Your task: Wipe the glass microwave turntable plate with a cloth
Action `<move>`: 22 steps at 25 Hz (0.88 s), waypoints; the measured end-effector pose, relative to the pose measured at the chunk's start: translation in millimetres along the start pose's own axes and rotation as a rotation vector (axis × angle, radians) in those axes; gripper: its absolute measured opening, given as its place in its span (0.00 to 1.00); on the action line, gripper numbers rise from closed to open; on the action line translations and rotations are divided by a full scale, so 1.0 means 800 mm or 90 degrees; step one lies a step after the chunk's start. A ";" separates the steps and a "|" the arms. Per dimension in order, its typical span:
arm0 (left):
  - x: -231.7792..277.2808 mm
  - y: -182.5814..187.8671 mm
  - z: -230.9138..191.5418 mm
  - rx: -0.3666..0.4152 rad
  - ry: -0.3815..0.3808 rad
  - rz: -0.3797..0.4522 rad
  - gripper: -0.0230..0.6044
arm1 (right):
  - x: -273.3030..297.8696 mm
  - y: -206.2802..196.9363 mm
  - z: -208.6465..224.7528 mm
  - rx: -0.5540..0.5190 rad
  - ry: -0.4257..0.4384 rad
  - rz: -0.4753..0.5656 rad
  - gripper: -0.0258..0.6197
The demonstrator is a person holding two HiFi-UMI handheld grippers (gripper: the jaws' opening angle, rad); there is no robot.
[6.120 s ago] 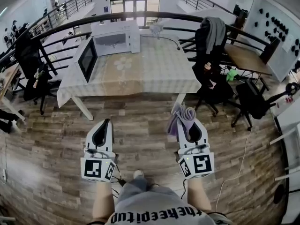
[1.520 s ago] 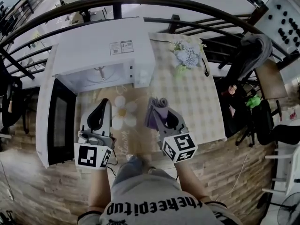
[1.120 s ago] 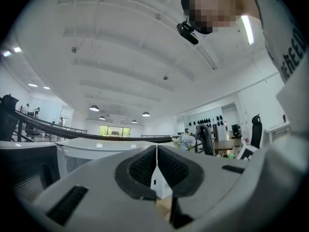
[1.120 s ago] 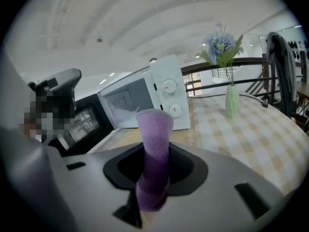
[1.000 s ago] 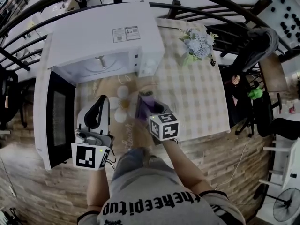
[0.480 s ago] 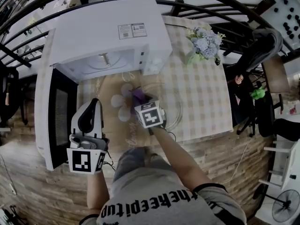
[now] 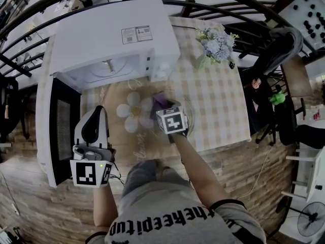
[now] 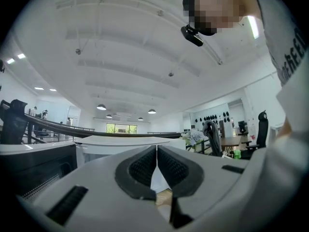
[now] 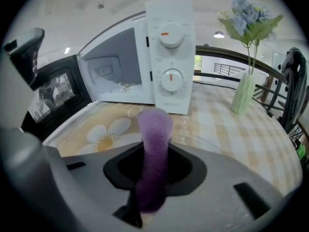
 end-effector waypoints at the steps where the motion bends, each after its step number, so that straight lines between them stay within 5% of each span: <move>1: 0.002 0.000 0.002 0.000 -0.003 0.000 0.05 | -0.002 -0.003 0.009 0.005 -0.006 -0.001 0.21; 22: 0.010 0.001 0.013 -0.001 -0.024 0.003 0.05 | -0.059 -0.058 0.146 0.096 -0.135 -0.011 0.21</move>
Point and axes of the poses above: the fingertips, and each gripper's own axes: x forward along the fingers, z to its right, y out of its top, the point moved 5 cm from there along -x, backward along the fingers, and after that the axes turned 1 degree about -x, right-handed, at the moved point
